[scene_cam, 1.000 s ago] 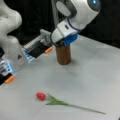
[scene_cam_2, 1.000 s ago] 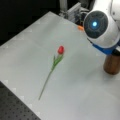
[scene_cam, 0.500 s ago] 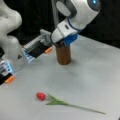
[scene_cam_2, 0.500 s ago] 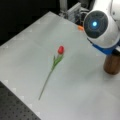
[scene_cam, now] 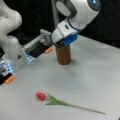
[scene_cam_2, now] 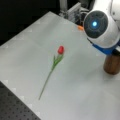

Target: Flower insertion into a vase

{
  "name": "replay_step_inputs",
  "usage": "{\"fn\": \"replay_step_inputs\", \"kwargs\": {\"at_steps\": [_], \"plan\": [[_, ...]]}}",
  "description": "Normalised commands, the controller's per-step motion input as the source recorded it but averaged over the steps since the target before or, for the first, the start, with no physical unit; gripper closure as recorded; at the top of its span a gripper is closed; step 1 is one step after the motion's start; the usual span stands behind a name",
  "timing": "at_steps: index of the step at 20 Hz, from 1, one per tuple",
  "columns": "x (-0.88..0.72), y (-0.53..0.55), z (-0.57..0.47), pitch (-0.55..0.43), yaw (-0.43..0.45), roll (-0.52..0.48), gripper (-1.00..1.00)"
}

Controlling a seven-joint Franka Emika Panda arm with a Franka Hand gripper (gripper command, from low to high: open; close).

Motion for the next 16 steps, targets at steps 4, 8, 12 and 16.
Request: {"fn": "replay_step_inputs", "kwargs": {"at_steps": [4,8,12,16], "plan": [[0.12,-0.18,-0.03,-1.000,0.187,0.088,-1.00],[-0.21,-0.37,0.04,-0.989,0.100,0.024,-1.00],[-0.30,-0.63,0.13,-0.704,0.100,0.027,-1.00],[-0.19,-0.57,-0.06,-0.471,0.155,0.060,-1.00]]}}
